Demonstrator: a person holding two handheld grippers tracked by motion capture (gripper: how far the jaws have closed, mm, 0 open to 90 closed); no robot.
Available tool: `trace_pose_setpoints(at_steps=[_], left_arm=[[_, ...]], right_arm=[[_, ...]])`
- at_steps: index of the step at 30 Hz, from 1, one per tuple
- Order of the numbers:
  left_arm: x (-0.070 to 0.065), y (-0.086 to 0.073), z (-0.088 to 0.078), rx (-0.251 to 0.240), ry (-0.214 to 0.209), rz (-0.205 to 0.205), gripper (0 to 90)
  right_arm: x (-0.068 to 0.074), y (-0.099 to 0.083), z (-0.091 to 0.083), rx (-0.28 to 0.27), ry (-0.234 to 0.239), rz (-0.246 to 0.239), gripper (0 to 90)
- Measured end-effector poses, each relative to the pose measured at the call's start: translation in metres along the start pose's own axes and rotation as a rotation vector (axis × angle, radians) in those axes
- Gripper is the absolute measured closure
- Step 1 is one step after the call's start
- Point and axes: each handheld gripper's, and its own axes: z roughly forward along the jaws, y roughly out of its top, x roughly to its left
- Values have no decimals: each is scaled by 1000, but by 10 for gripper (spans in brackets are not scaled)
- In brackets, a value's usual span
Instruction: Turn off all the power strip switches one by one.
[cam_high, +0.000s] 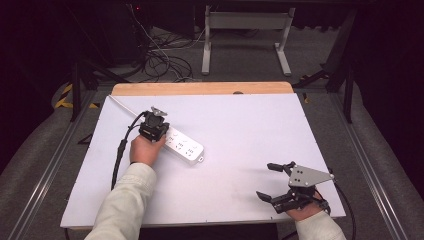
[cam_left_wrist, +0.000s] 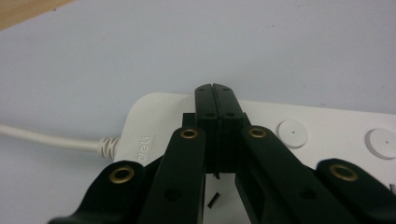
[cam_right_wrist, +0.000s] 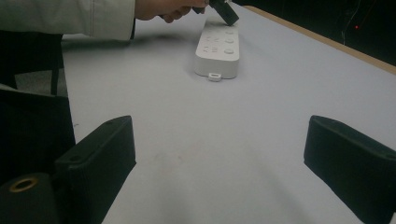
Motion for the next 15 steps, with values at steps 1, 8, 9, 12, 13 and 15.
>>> trace_pose_setpoints(at_steps=[1,8,9,12,13,15], left_arm=[[1,0,0,-1,-5,-2,900],[-2,10,-27,-100,-82,-26,900],[-2,12,-35,-130,-85,-26,899],[-5,16,-55,-186,-91,-6,835],[-6,16,-60,-197,-100,-3,765],[-7,14,-72,-222,-130,2,754]], right_arm=[[0,0,0,0,0,0,93],[-2,-1,0,-1,-3,4,93],[-2,0,1,2,-4,4,93],[-1,0,1,4,-6,4,93],[-1,0,1,3,-8,4,93],[-1,0,1,3,-9,5,93]])
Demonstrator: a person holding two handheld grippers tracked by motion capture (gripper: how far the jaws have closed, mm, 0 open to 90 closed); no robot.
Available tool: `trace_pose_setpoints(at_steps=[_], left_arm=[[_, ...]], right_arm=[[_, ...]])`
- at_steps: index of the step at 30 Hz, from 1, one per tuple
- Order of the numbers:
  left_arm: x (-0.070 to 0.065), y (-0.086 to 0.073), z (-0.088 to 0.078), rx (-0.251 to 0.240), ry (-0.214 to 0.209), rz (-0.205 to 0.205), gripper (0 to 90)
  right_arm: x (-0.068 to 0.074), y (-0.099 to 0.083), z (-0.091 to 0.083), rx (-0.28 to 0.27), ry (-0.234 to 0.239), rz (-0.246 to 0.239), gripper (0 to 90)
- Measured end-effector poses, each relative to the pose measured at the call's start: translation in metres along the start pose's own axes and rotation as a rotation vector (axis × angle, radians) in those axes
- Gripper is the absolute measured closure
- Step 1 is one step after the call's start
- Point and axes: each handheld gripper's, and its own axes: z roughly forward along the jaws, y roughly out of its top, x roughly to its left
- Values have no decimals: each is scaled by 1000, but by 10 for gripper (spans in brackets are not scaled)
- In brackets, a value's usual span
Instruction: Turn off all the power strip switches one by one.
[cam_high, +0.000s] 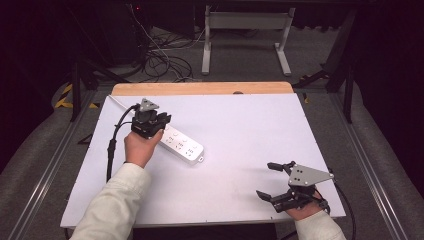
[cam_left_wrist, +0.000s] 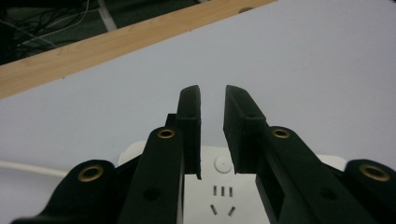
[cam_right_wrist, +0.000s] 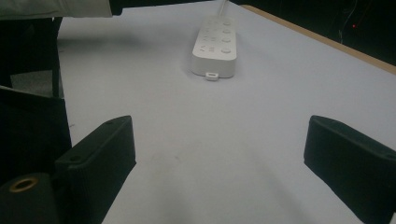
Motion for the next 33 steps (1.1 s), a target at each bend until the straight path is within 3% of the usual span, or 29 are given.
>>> trace_pose_setpoints(at_steps=[4,6,11,16,20,22,24,27,31,33], left_arm=[[-6,-2,-24,-53,-37,36,651],[-10,-6,-37,-88,-44,53,552],[-19,-25,-66,-135,-78,97,430],[-23,-54,-84,-191,-98,117,332],[-19,-82,-92,-198,-138,90,296],[-17,-97,-96,-195,-126,100,280],[-17,-113,-101,-197,-97,135,266],[-15,-134,-107,-203,-93,133,248],[-12,-144,-113,-189,-63,67,245],[-11,-145,-113,-196,-78,33,238]], right_arm=[[1,1,0,-2,-3,-2,93],[1,0,0,-2,-6,-2,93],[0,0,-1,-10,-11,4,93],[0,1,-1,-8,-12,5,93],[0,1,-1,-10,-12,9,93],[0,1,-1,-10,-13,11,93],[0,1,-1,-12,-12,13,93],[-1,0,-1,-10,-12,15,92],[0,0,-1,-8,-11,15,93],[-1,0,-1,-8,-9,15,92]])
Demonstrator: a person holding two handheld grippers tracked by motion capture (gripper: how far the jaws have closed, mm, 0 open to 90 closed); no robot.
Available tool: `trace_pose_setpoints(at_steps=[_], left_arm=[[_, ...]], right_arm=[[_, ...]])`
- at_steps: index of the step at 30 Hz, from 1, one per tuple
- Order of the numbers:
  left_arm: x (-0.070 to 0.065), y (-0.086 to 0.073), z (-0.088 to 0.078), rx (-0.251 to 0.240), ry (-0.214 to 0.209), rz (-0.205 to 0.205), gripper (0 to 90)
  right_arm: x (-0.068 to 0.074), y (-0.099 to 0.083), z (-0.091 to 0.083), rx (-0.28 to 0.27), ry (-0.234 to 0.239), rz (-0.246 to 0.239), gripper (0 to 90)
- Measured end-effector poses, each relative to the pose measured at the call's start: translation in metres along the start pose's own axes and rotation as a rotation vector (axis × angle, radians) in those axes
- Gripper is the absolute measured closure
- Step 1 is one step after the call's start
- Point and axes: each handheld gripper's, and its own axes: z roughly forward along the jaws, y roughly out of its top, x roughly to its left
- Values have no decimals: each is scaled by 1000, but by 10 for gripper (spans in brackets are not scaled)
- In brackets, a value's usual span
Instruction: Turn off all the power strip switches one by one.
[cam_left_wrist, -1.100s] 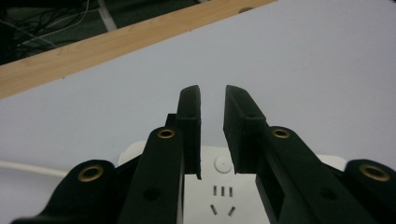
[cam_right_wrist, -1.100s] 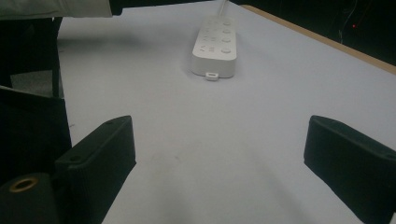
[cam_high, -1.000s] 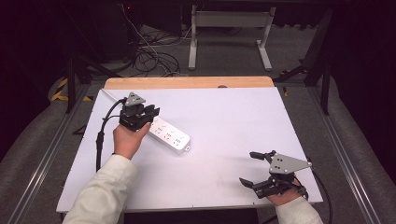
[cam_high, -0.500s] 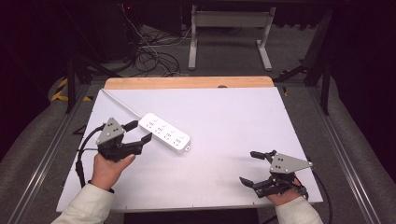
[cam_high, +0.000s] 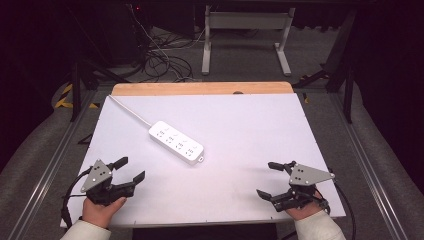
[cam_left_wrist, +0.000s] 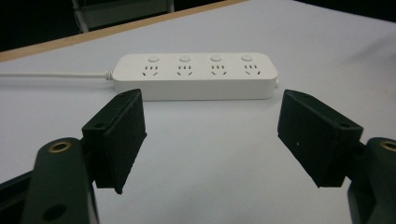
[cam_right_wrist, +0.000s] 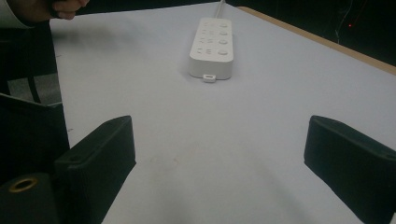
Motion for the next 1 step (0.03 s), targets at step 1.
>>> trace_pose_setpoints(at_steps=[1], left_arm=[[0,0,1,0,1,-3,237]], right_arm=[[0,0,0,0,-1,1,92]])
